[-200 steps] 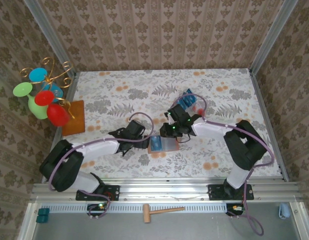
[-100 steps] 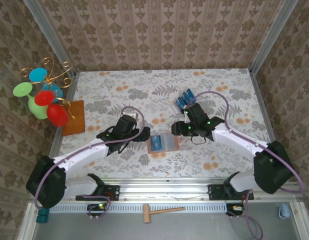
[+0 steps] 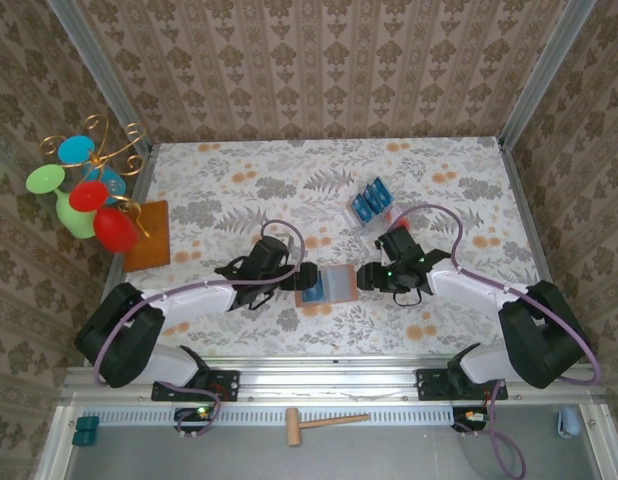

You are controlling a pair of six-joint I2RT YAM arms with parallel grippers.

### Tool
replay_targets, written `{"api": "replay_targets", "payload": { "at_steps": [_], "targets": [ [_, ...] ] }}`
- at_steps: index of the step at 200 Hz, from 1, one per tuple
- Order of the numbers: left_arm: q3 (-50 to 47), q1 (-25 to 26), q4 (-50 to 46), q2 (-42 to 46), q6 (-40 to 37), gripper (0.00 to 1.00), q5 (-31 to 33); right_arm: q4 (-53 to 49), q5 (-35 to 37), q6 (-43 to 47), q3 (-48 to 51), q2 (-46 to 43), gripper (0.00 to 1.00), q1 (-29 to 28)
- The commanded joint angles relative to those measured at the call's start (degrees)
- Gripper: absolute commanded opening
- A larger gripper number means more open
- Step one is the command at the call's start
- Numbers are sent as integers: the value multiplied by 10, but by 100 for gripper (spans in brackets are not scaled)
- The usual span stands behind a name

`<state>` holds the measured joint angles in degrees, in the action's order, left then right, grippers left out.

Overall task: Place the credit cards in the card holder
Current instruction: Close the card holder at the center of the table.

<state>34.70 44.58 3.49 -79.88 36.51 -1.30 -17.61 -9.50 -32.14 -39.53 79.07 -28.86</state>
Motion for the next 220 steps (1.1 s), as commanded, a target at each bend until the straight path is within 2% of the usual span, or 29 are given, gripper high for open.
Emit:
{"api": "replay_targets", "payload": {
  "at_steps": [1, 76, 177, 220],
  "targets": [
    [-9, 4, 28, -15, 18, 100, -9, 36, -14, -19, 5, 23, 62, -2],
    [13, 14, 66, -73, 15, 100, -36, 46, -6, -28, 3, 33, 58, -4],
    [31, 15, 102, -97, 7, 100, -71, 75, -21, -32, 11, 71, 35, -6],
    [33, 16, 105, -92, 8, 100, -76, 86, -24, -34, 14, 83, 31, -6]
  ]
}}
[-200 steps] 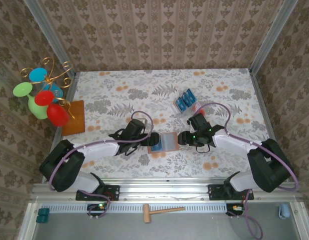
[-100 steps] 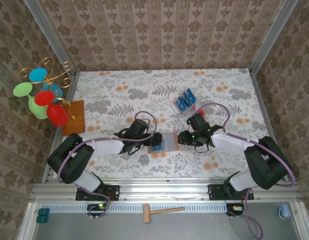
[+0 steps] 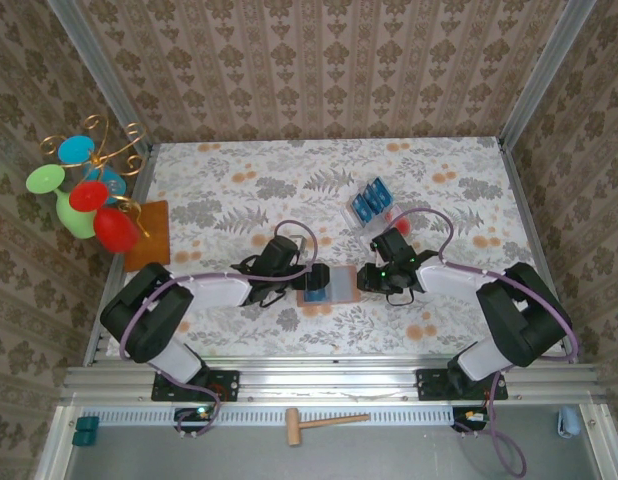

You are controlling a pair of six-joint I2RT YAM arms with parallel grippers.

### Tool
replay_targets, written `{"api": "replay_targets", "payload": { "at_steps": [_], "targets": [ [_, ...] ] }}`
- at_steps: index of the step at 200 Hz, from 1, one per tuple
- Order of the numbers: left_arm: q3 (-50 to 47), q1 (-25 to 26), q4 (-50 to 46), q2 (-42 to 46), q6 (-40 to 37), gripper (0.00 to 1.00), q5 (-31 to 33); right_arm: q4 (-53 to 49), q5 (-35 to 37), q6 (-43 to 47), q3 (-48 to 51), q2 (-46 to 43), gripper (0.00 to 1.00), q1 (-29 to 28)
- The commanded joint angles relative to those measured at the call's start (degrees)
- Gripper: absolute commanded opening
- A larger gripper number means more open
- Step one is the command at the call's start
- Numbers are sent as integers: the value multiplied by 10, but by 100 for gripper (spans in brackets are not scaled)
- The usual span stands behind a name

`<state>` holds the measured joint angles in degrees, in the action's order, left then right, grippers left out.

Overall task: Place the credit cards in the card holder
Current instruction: Close the card holder at the center of the table.

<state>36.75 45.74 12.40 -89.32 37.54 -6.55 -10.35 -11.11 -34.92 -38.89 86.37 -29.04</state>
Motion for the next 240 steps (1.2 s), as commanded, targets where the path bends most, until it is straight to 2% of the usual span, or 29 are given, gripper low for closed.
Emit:
{"api": "replay_targets", "payload": {
  "at_steps": [1, 71, 117, 174, 240],
  "targets": [
    [12, 4, 16, 3, -2, 100, -23, 13, -8, -6, 7, 10, 31, -4],
    [7, 6, 44, 70, 15, 100, -36, 36, -15, -12, 20, 32, 24, -7],
    [15, 0, 0, 89, 7, 100, -8, 39, -15, -11, 21, 34, 24, -7],
    [7, -27, -71, 70, -17, 100, 16, 38, -14, -10, 25, 30, 24, -7],
    [0, -30, -43, 15, -34, 100, 9, 39, -18, -10, 28, 31, 23, -8]
  ]
}}
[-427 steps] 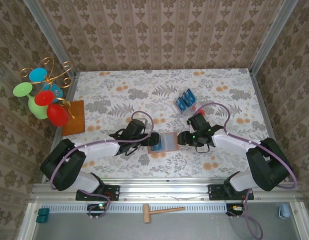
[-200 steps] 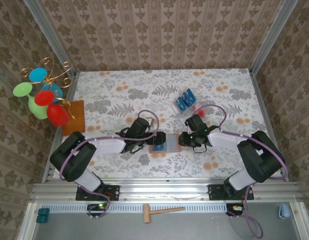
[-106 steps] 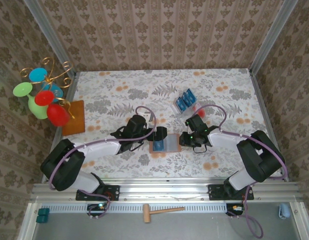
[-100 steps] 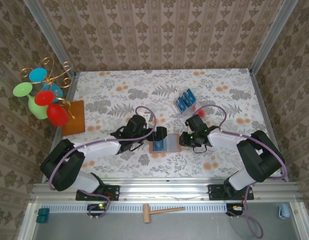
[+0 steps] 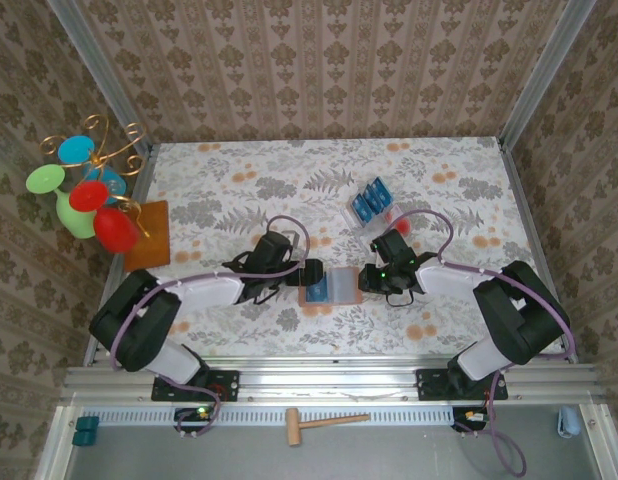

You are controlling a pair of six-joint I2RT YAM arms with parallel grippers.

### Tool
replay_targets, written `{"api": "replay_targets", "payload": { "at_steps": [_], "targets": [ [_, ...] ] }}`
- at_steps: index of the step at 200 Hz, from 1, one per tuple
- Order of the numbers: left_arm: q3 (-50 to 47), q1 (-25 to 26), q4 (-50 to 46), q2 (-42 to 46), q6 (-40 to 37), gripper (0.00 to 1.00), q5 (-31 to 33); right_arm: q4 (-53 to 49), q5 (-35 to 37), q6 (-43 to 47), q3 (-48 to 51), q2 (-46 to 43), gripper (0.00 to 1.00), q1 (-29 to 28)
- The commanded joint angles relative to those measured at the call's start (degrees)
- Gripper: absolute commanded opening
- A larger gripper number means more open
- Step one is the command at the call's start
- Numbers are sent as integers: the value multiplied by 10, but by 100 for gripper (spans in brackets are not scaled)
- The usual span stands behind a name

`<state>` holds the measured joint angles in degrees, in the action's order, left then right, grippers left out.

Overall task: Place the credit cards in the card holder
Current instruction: Close the card holder at the center of the table.

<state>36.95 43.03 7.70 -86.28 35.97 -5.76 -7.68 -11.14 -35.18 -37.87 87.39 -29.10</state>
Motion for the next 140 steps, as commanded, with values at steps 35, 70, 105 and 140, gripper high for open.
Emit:
{"api": "replay_targets", "payload": {
  "at_steps": [35, 70, 105, 140],
  "targets": [
    [-2, -1, 18, -36, -20, 100, -9, 11, -17, -7, 16, 20, 23, -7],
    [5, 5, 28, -57, -21, 100, -20, 11, -17, -7, 15, 23, 22, -7],
    [14, 11, 37, -70, -20, 100, -29, 14, -19, -7, 14, 28, 22, -8],
    [21, 21, 43, -75, -19, 100, -38, 14, -20, -7, 12, 32, 22, -10]
  ]
}}
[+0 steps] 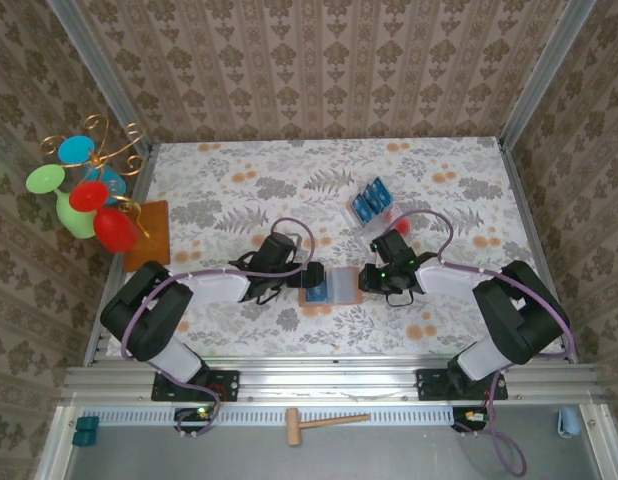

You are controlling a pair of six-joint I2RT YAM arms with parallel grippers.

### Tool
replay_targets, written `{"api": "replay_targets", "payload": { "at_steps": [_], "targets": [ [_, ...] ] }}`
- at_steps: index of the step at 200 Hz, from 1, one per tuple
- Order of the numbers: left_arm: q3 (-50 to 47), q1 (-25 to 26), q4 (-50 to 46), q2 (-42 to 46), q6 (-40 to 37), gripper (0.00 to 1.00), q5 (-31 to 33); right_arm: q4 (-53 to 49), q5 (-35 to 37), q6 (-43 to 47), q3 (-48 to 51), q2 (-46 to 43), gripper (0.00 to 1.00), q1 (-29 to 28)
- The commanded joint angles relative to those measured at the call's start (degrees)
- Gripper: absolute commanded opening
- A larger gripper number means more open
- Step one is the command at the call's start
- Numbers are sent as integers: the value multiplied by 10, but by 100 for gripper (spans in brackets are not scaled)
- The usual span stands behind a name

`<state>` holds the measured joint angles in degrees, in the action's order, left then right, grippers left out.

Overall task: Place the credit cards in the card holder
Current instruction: Close the card holder at the center of the table.

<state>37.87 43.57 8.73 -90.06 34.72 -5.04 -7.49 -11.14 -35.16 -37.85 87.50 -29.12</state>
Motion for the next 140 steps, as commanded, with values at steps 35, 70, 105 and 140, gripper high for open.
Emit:
{"api": "replay_targets", "payload": {
  "at_steps": [35, 70, 105, 140],
  "targets": [
    [16, 20, 32, -39, -6, 100, -53, 10, -21, -7, 4, 36, 22, -13],
    [16, 21, 47, -42, 1, 100, -75, 7, -20, -6, -1, 36, 22, -15],
    [17, 21, 61, -41, 7, 100, -91, 6, -20, -6, -1, 38, 22, -15],
    [15, 21, 72, -41, 10, 100, -102, 6, -18, -6, 0, 36, 22, -16]
  ]
}}
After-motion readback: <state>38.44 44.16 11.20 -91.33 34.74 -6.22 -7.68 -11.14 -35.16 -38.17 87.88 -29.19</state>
